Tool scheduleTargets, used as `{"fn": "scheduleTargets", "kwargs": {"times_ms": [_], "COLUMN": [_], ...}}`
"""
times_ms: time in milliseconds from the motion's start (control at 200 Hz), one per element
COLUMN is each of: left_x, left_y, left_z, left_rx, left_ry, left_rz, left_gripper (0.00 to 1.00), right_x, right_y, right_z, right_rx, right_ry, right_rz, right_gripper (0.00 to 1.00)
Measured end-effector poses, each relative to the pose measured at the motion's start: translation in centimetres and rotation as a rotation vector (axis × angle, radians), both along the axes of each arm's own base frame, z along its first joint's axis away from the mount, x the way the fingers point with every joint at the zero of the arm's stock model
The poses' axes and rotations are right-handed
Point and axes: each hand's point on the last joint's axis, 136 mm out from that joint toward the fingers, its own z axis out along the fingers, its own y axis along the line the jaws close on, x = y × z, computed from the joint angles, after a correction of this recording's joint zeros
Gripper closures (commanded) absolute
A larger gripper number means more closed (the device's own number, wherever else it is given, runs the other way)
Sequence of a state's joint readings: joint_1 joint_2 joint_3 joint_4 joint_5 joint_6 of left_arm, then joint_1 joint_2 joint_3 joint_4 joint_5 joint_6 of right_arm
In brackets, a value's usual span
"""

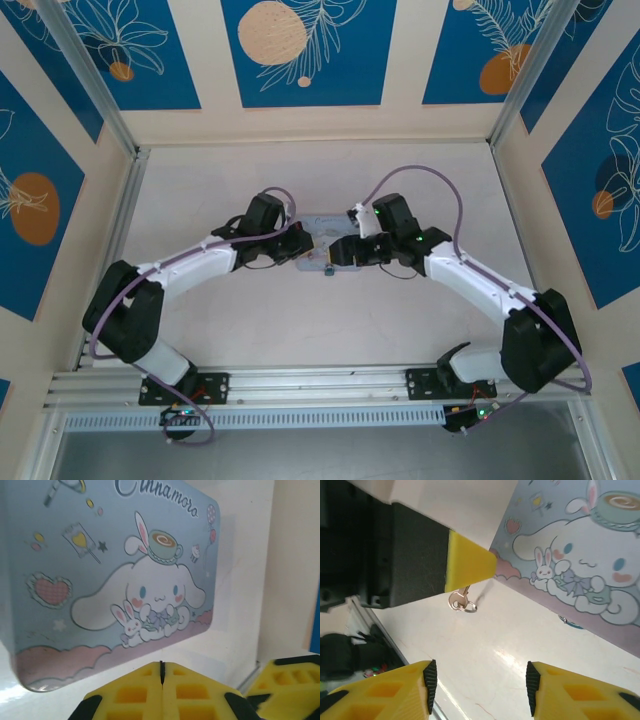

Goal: Unlock a padlock with a key

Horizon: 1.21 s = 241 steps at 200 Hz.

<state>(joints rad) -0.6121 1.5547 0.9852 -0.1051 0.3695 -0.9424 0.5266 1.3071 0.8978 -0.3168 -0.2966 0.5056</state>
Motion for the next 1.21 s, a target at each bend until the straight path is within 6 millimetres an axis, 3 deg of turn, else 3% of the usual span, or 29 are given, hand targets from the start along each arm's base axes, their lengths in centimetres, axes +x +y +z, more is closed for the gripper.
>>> {"fn": "scheduleTargets", "kwargs": {"times_ms": [145,395,680,925,1205], "left_x": [0.6,2.0,3.0,3.8,4.3], "left_y": [0.6,0.6,1.6,3.1,3.6], "left_z": [1.0,4.5,5.2,6.4,8.7], "left_rx": [0.037,-0.026,-0.122,-0.214,-0.303], "left_ry": [-0.083,-0.249,-0.321,-0.358,-0.399], "left_rz": [0.002,0.032,0.163,0.319,0.394], "left_gripper": [1.00,1.00,1.00,1.00,1.00], "right_x": [0.2,0.8,2.4,4.6,6.6], "right_y": [-0.3,0.8,1.9,2.7,4.8], "right_z": [0.6,0.7,3.2,4.0,3.3], "right_rx": [0.108,0.254,0.442,0.550,0.637], "right_ry": [0.042,0.105,0.055,0.059,0.122], "right_rz": [-0.089,-0.163,-0.222,-0.290,-0.310], "right_gripper": [0.43,0.33,0.26,0.44,0.53]}}
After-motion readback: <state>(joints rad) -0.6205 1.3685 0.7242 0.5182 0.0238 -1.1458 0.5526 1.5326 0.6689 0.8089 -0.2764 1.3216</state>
